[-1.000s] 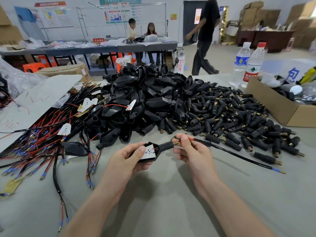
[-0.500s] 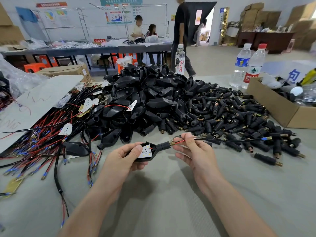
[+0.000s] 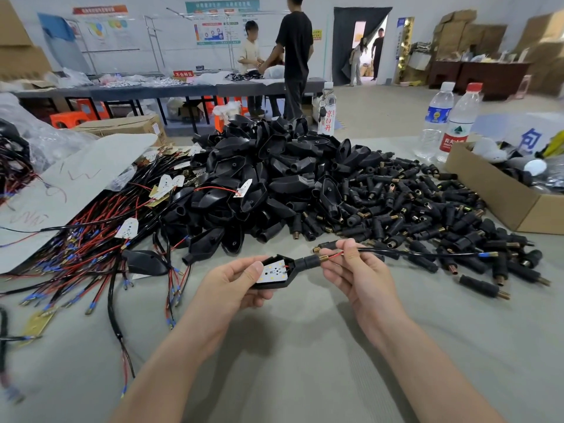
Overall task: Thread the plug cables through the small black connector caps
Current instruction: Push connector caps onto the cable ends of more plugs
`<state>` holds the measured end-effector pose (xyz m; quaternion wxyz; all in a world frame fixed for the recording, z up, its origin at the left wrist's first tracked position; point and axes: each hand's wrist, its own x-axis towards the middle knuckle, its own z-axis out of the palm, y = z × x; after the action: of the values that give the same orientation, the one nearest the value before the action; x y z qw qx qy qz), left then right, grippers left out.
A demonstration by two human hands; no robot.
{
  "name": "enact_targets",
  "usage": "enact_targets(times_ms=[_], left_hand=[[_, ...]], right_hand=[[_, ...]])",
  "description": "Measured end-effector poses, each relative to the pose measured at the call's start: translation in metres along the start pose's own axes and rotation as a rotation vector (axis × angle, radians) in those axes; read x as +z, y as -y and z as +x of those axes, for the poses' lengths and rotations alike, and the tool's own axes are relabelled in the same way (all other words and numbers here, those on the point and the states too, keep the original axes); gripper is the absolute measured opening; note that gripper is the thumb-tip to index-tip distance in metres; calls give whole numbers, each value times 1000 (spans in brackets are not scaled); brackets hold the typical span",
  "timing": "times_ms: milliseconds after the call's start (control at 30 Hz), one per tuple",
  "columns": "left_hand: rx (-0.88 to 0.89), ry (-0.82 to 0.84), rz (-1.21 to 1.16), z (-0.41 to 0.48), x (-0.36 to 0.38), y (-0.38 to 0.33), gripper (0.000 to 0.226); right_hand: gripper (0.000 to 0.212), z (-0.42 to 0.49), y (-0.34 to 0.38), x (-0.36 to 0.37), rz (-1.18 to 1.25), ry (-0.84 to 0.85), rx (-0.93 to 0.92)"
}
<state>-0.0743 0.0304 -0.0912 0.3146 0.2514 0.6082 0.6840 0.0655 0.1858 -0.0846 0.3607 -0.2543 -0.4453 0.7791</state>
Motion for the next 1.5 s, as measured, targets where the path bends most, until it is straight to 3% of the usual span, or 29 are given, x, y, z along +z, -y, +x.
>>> enact_targets(times_ms=[133,533,633,733,833,967,1133,1300,1500], left_hand=[[-5,-46,-18,-5,-1,-2,19],[39,-412,-86,-54,-21,-10,20],[20,-490,-226,-75,-38,-13,23],[-25,-566,-526,-92,-53,-20,24],[-8,-546,-697,-105,-65,-24,23],[28,-457,-507,-111,-78,-31,24],[117,-596,-321,-112,-114,-55,40],[173,-735,-289,-102,-179,-91,32],[104,-1006,-314,-68,-278,-125,23]], right_hand=[[24,-5,-2,2,-23,16,-9],[38,-46,-24,43,-162,185,26],[26,-61,-33,58,-167,241,48],[18,-77,-44,79,-157,258,59],[16,-95,-58,112,-134,263,66],[20,-120,-87,167,-166,329,80],[20,-135,-109,213,-49,351,248],[17,-127,-106,236,119,208,537],[11,-123,-93,248,63,435,728]])
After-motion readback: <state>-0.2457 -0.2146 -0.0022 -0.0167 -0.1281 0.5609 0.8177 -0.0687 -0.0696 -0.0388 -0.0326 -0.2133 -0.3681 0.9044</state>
